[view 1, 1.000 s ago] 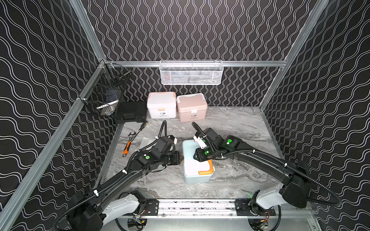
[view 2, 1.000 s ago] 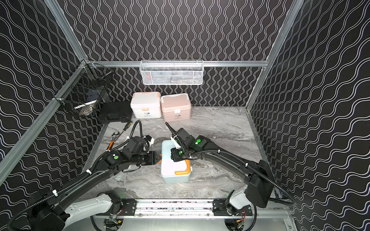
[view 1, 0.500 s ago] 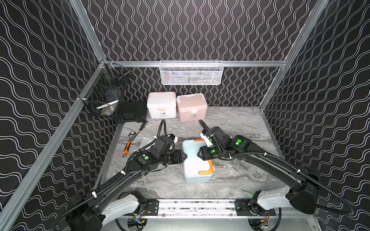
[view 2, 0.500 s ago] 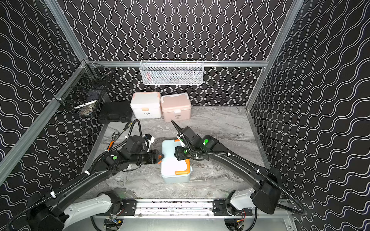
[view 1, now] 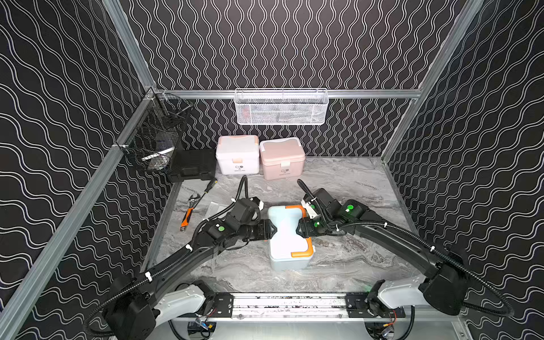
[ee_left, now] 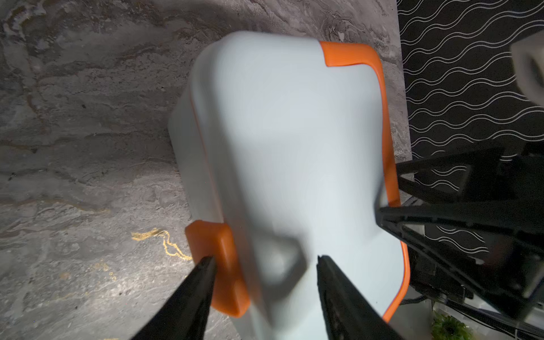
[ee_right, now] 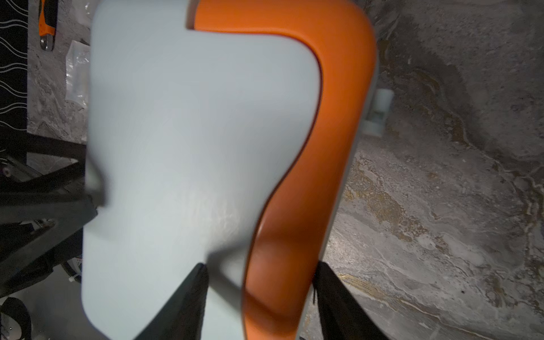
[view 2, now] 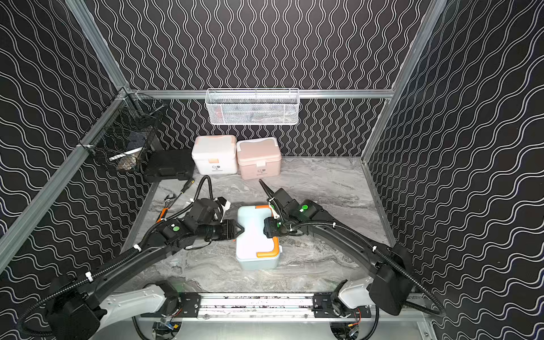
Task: Open first aid kits and take out gauze
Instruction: Fasten the fastener of the first aid kit.
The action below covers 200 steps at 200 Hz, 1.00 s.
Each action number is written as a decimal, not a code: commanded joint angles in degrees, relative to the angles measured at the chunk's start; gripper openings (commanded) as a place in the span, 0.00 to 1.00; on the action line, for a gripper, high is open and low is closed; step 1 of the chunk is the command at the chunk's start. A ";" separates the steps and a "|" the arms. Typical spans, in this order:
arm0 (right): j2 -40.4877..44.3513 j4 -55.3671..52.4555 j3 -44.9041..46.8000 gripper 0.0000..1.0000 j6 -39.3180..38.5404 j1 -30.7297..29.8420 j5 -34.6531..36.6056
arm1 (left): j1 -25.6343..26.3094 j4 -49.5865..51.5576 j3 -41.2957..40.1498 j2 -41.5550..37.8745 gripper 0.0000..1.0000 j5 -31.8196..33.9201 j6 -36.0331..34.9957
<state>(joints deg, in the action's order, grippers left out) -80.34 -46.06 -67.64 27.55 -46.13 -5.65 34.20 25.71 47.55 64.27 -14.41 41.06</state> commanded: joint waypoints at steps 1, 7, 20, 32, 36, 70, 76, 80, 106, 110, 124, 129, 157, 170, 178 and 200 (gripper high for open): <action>-0.79 1.59 0.12 0.57 -0.65 -0.19 -3.55 | 0.14 -3.13 -0.59 0.66 0.60 -1.42 1.02; -0.87 1.51 -0.04 0.57 -0.72 -0.19 -3.73 | 0.13 -3.61 -0.85 0.68 0.60 -1.72 1.22; -1.05 1.49 -0.01 0.57 -0.83 -0.19 -3.84 | 0.10 -4.56 -1.28 0.68 0.60 -2.31 1.73; -1.14 1.66 -0.04 0.57 -0.83 -0.19 -4.17 | 0.09 -5.30 -1.62 0.68 0.60 -2.78 2.13; -1.14 1.65 0.01 0.57 -0.85 -0.19 -4.26 | 0.09 -5.67 -1.79 0.55 0.61 -2.94 2.22; -1.66 1.95 -0.04 0.57 -0.92 -0.19 -5.27 | 0.08 -11.42 -3.69 0.75 0.62 -6.39 4.97; -1.71 1.97 0.01 0.57 -0.83 -0.19 -5.34 | 0.08 -12.62 -4.09 0.83 0.63 -7.02 5.60; -1.75 1.93 0.04 0.57 -0.77 -0.19 -5.25 | 0.08 -13.17 -4.34 0.86 0.63 -7.45 5.87; -1.60 -0.43 -1.00 0.59 -0.31 -0.19 -1.54 | 0.09 -12.38 -4.83 -0.22 0.68 -7.08 6.00; -1.44 -1.13 -1.32 0.60 -0.24 -0.19 -0.65 | 0.09 -11.59 -4.70 -0.70 0.71 -6.52 5.70; -0.60 -3.65 -2.67 0.64 -0.37 -0.19 3.15 | -0.07 -8.32 -4.28 -2.75 0.81 -4.25 4.69; -0.30 -4.73 -3.20 0.68 -0.24 -0.19 5.03 | -0.11 -7.29 -4.09 -3.54 0.86 -3.62 4.25; 2.14 -7.43 -5.21 0.85 -1.05 -0.74 8.44 | -0.44 -0.91 -2.11 -7.74 0.99 0.15 2.40; 2.53 -8.20 -6.29 0.92 -1.36 -1.67 8.88 | -0.53 2.30 -0.88 -9.37 0.99 1.94 1.61; 2.55 -8.65 -6.99 0.95 -1.53 -2.56 9.22 | -0.61 4.33 -0.17 -10.40 0.99 3.41 1.26; 1.69 -8.60 -9.23 0.98 -1.89 -6.39 10.62 | -0.80 10.21 1.77 -14.08 0.99 9.20 0.52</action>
<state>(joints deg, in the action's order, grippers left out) -78.08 -52.80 -74.72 26.26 -49.56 2.26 33.61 27.64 47.46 53.25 -12.49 43.51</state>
